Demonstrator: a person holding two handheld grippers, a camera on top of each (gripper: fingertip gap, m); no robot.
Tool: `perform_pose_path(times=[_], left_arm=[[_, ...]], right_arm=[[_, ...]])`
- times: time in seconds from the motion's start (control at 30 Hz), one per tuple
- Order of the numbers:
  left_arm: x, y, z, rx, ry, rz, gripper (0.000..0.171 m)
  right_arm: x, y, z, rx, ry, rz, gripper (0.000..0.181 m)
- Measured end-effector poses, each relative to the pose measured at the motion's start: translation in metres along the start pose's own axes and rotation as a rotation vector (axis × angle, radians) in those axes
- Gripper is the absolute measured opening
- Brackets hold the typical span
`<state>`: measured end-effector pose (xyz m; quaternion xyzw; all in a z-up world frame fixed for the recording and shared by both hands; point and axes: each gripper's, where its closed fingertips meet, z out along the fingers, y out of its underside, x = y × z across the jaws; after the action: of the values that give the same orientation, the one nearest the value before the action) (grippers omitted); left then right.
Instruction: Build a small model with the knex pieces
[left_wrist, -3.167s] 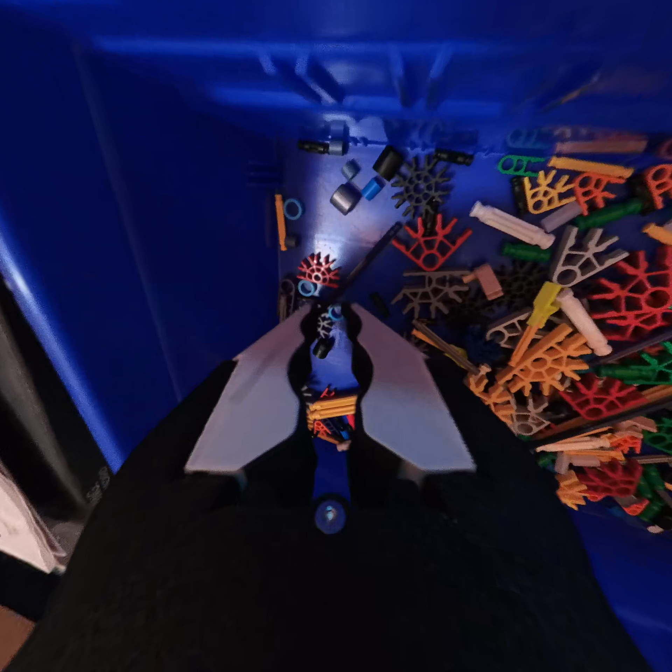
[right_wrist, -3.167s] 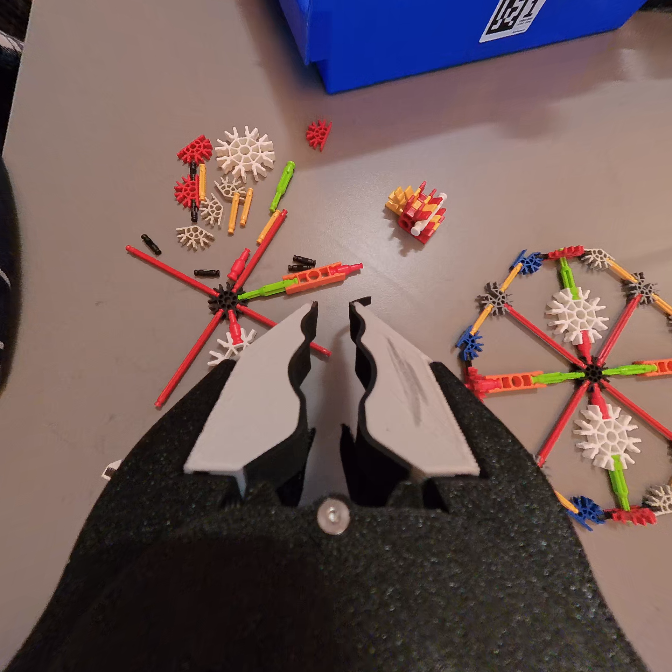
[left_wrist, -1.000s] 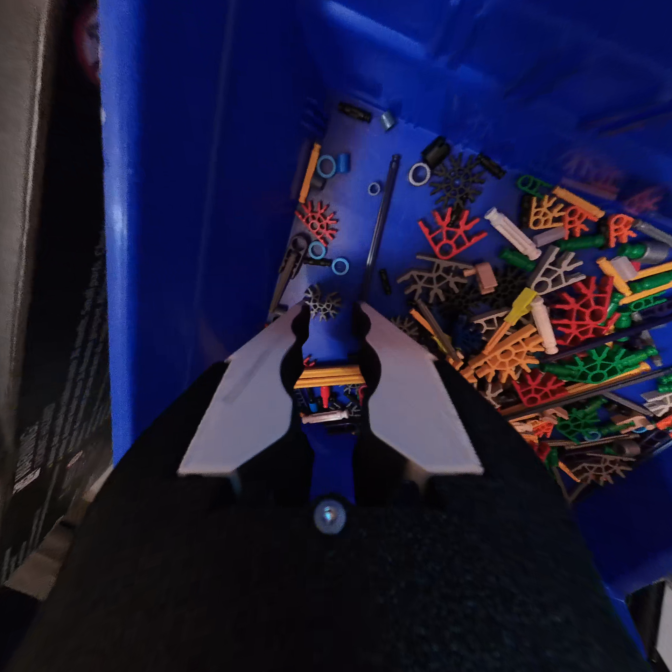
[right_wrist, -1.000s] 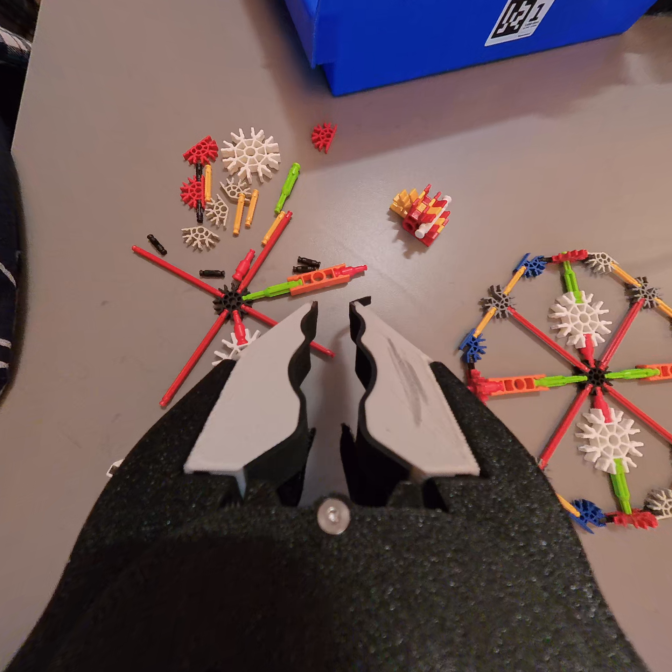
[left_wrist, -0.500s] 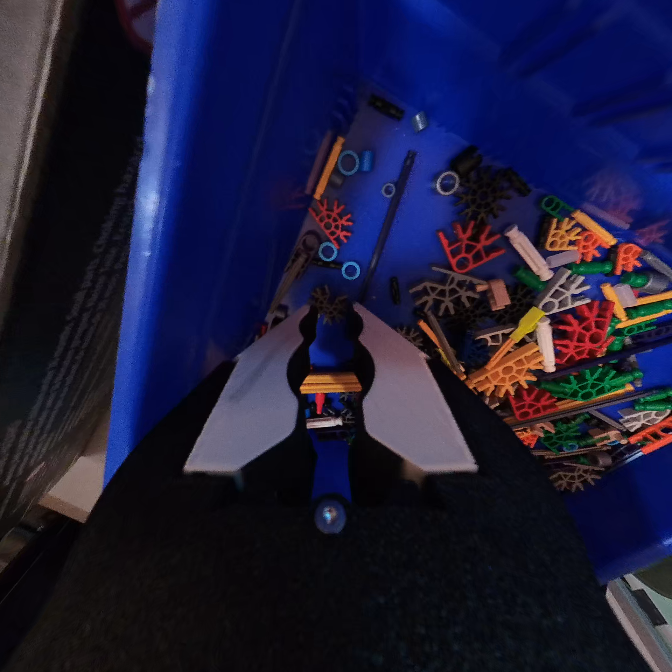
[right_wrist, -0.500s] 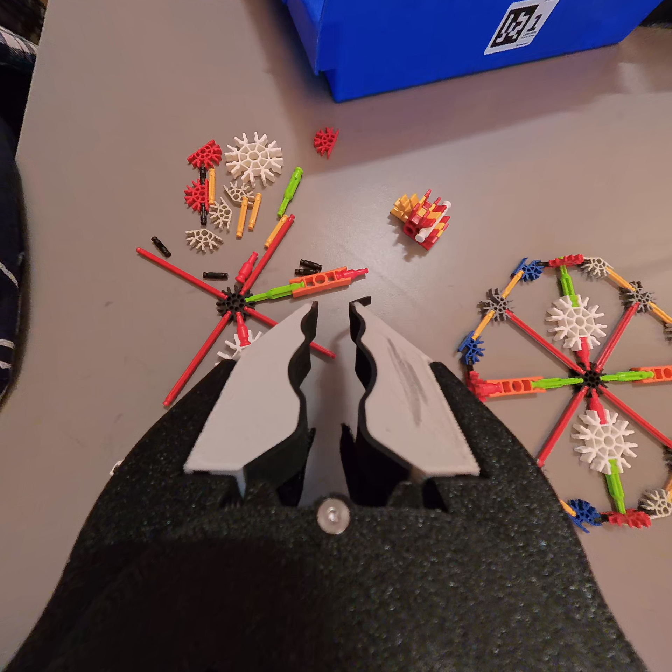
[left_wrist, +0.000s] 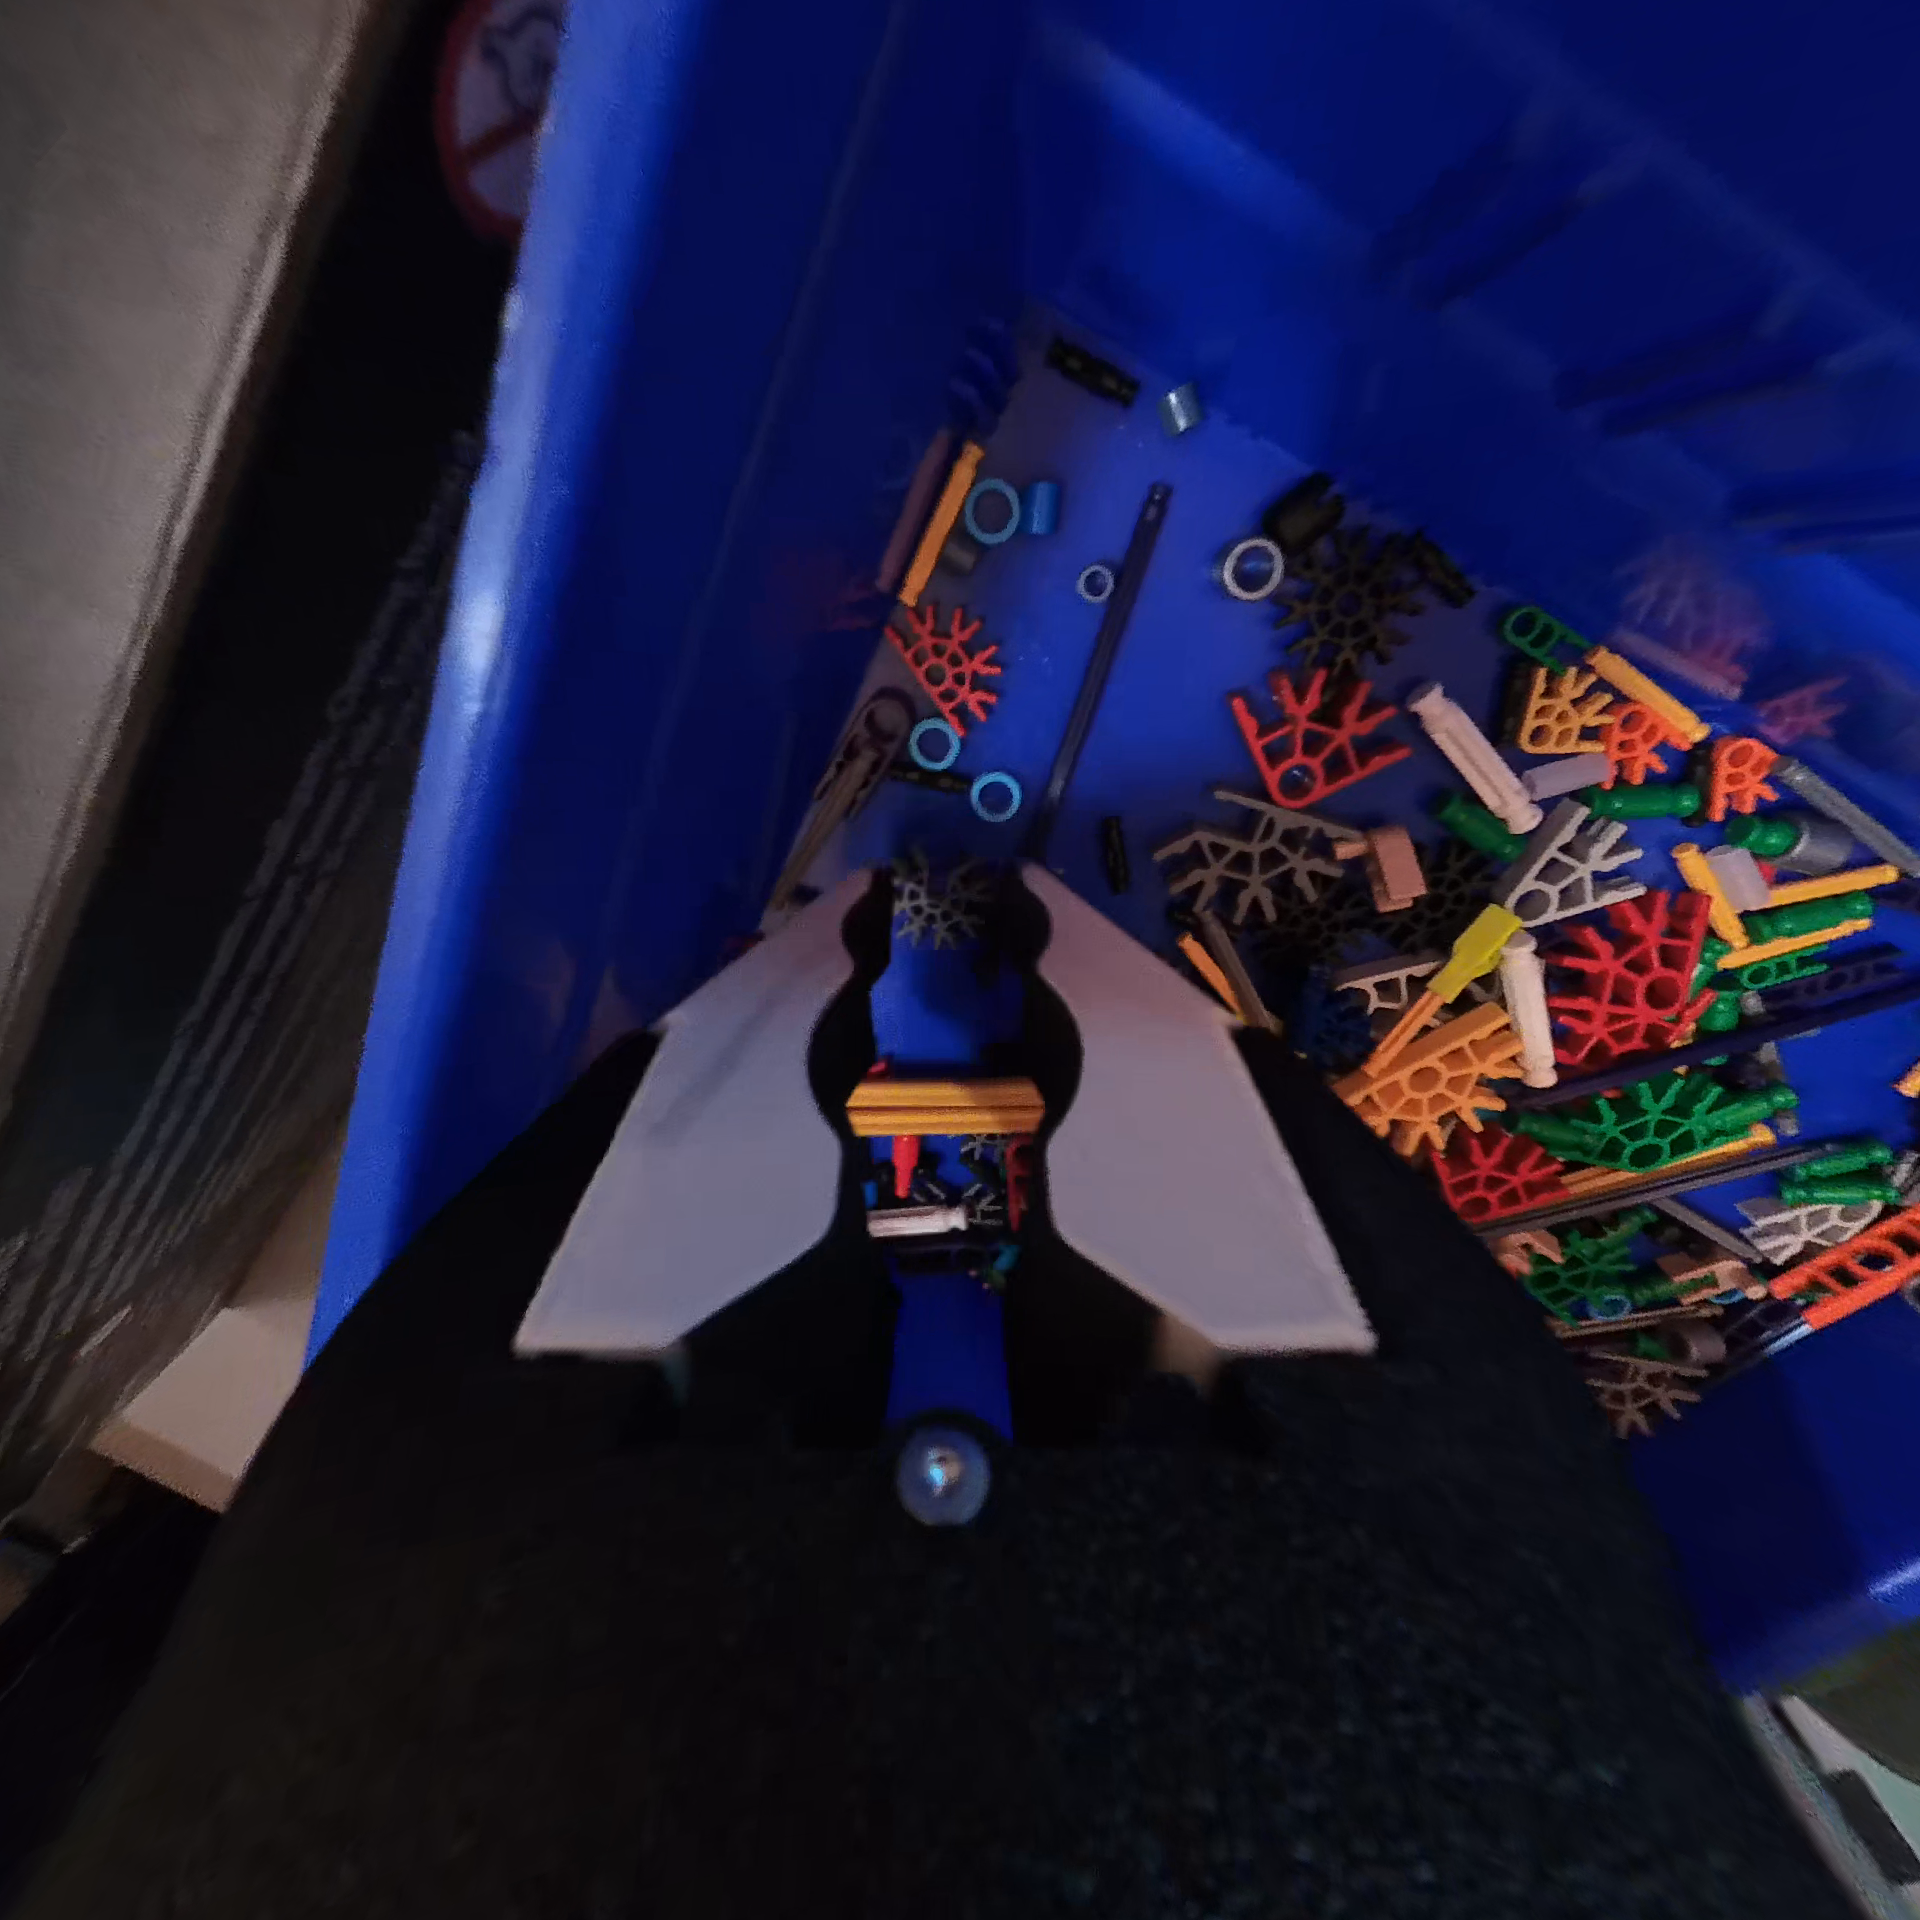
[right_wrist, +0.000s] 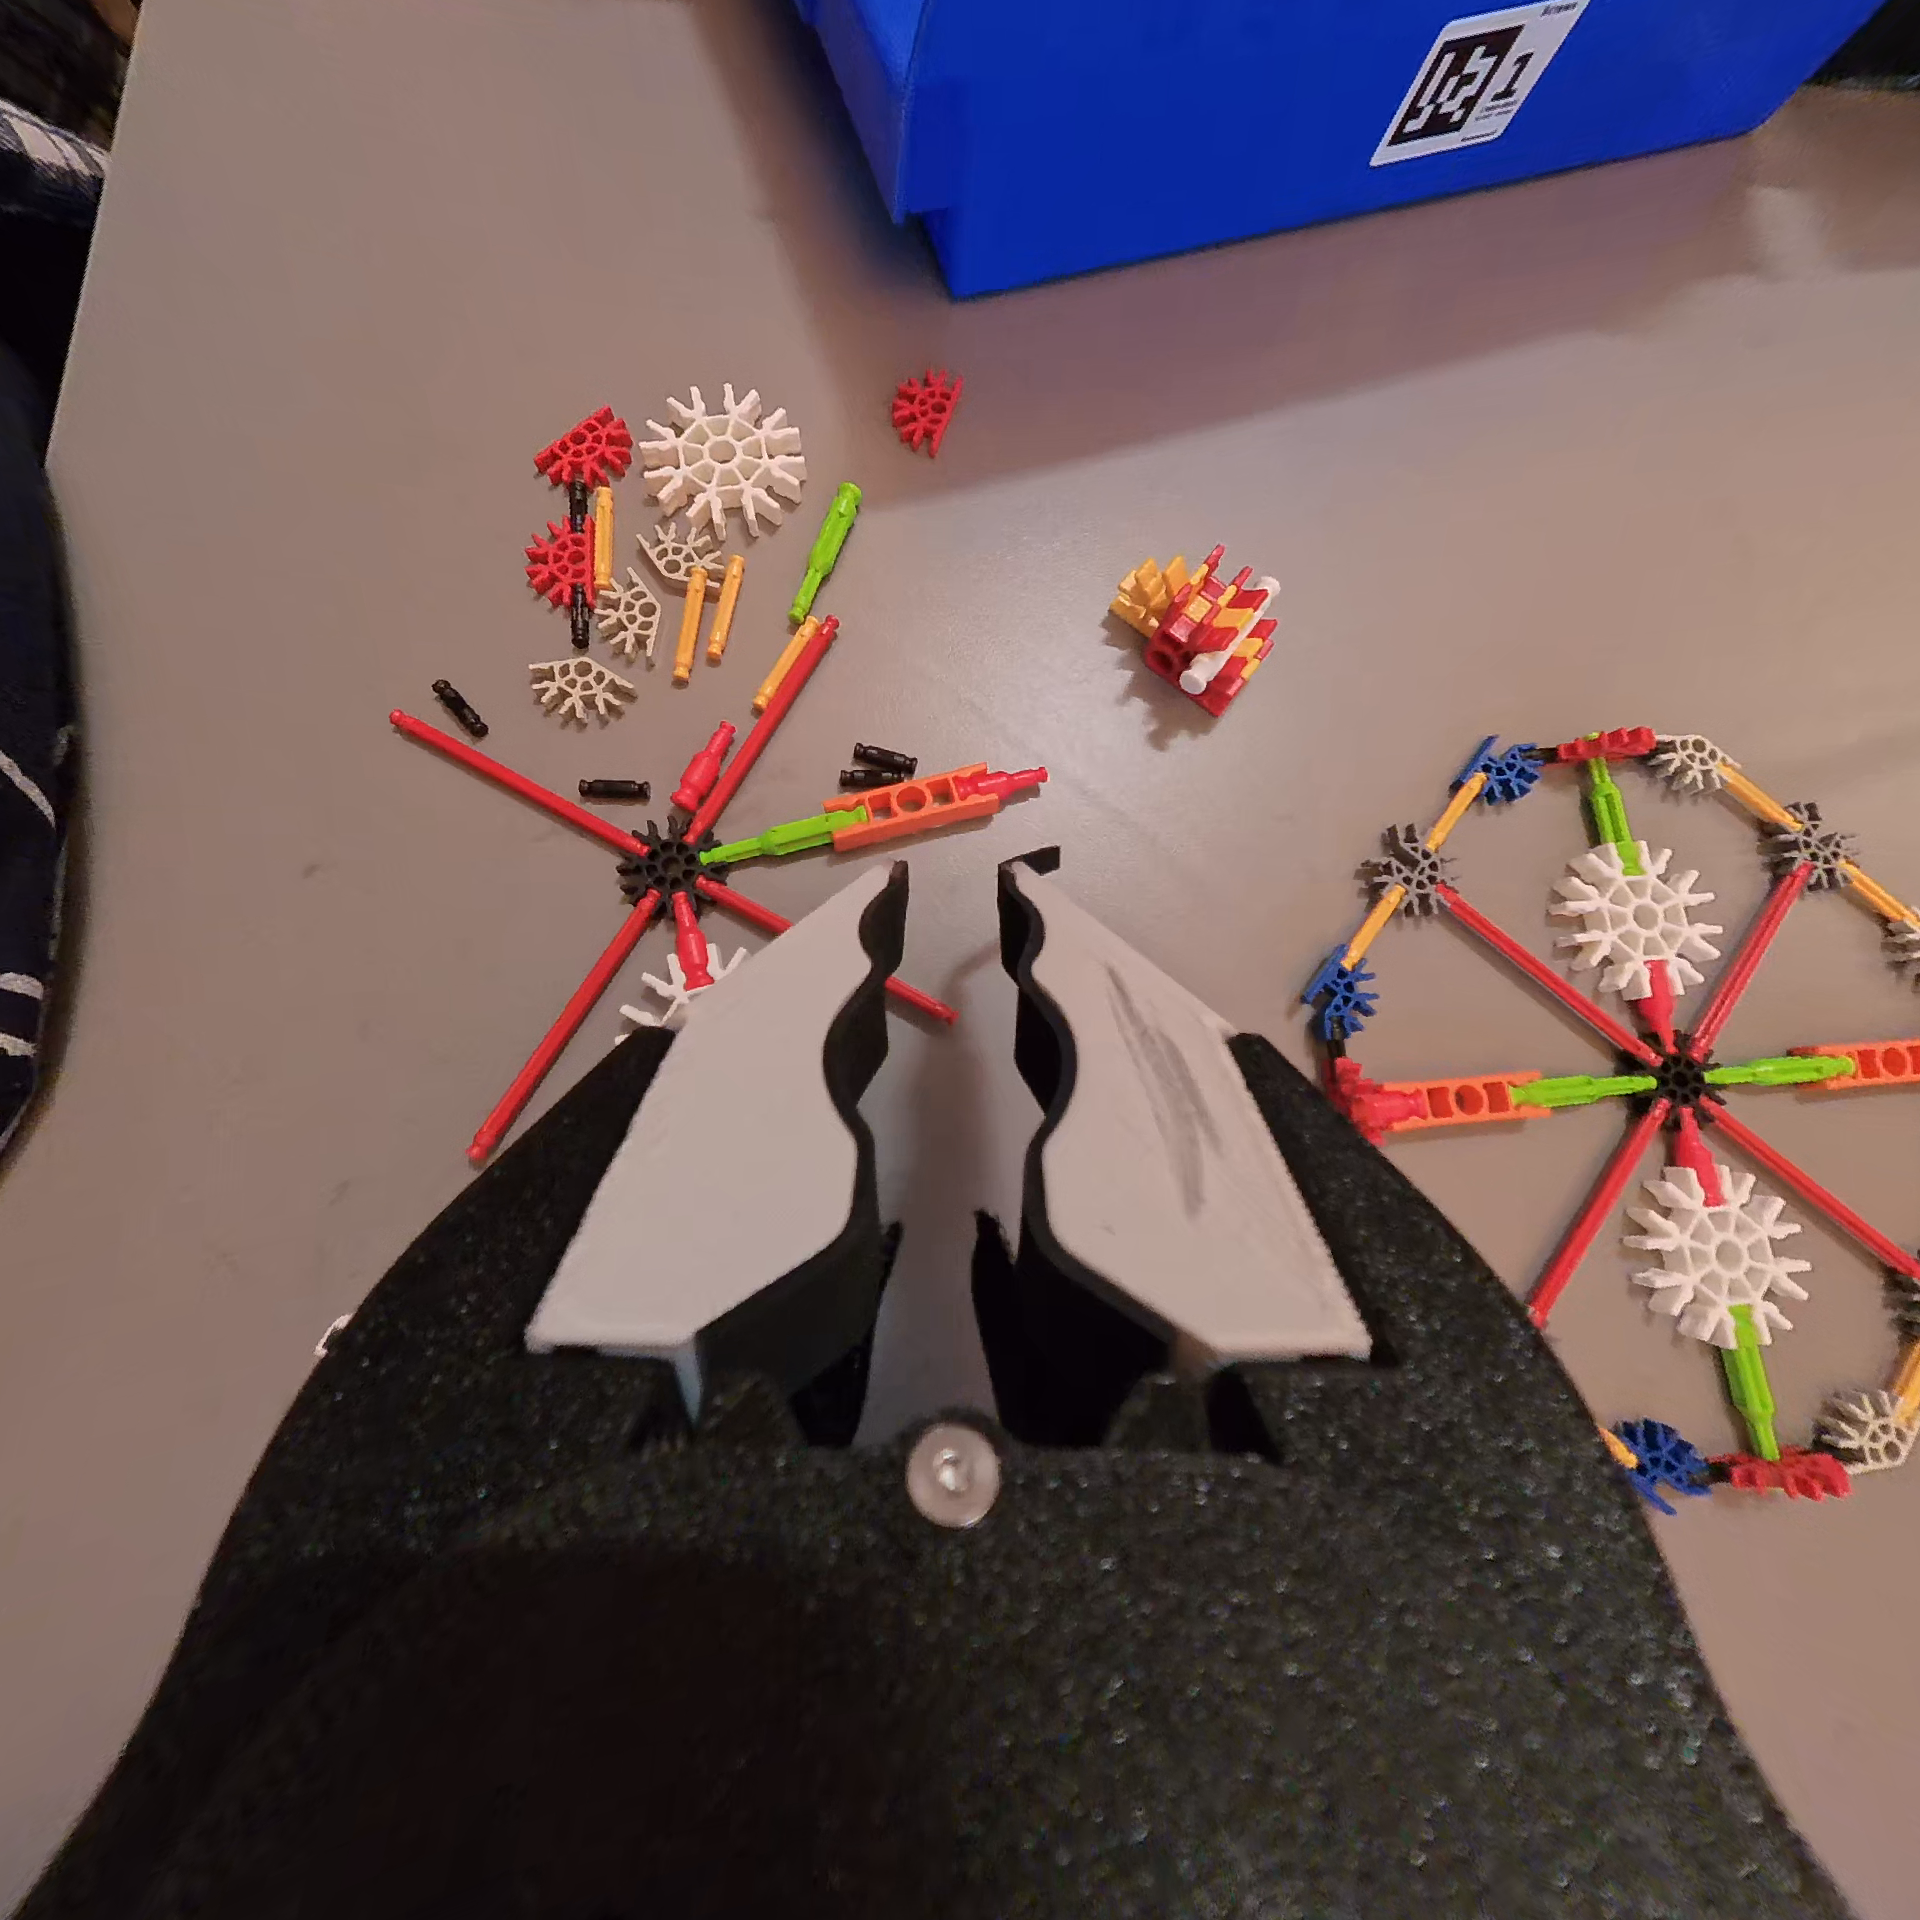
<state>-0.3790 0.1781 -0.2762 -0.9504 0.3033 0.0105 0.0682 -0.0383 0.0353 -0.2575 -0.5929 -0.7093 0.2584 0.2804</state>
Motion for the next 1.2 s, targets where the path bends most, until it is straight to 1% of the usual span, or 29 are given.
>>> perform_pose_path(times=[0.07,0.1,0.13,0.33,0.43,0.63,0.67,0.77,0.87,0.9,0.97,1.0,1.1,1.2], left_arm=[[-0.002,0.002,0.001,-0.006,-0.004,-0.021,0.025],[-0.004,0.004,0.002,-0.017,-0.012,-0.029,0.033],[-0.003,0.006,0.003,-0.028,-0.009,-0.038,0.034],[0.004,0.011,0.007,-0.07,0.058,-0.126,0.029],[-0.002,0.011,0.007,-0.066,0.043,-0.161,0.017],[-0.001,0.01,0.007,-0.067,0.061,-0.198,0.019],[-0.001,0.01,0.007,-0.065,0.058,-0.195,0.02],[-0.006,0.011,0.007,-0.053,0.019,-0.19,0.013],[0.002,0.013,0.006,-0.058,0.036,-0.178,0.006],[0.005,0.013,0.005,-0.058,0.042,-0.172,0.007],[0.013,0.016,0.002,-0.067,0.049,-0.148,0.02],[0.015,0.017,-0.001,-0.07,0.045,-0.133,0.022],[0.02,0.018,-0.013,-0.049,0.024,-0.102,0.025],[0.03,0.021,-0.017,-0.052,0.054,-0.067,0.023]], right_arm=[[-0.001,0.0,0.001,-0.002,-0.003,-0.002,0.017],[-0.001,0.0,0.001,-0.003,-0.005,-0.004,0.017],[-0.002,0.0,0.002,-0.005,-0.006,-0.004,0.017],[-0.002,-0.001,0.001,-0.001,-0.003,-0.007,0.017],[-0.002,-0.002,0.0,0.003,-0.001,-0.011,0.017],[-0.004,-0.007,-0.003,0.013,0.003,-0.023,0.017],[-0.004,-0.007,-0.003,0.014,0.005,-0.025,0.017],[-0.004,-0.008,-0.004,0.017,0.009,-0.028,0.017],[-0.004,-0.009,-0.005,0.02,0.011,-0.03,0.017],[-0.005,-0.009,-0.006,0.02,0.011,-0.031,0.017],[-0.005,-0.009,-0.006,0.021,0.011,-0.032,0.017],[-0.005,-0.009,-0.006,0.021,0.01,-0.031,0.017],[-0.006,-0.01,-0.005,0.02,0.007,-0.032,0.017],[-0.006,-0.009,-0.003,0.016,0.004,-0.033,0.017]])
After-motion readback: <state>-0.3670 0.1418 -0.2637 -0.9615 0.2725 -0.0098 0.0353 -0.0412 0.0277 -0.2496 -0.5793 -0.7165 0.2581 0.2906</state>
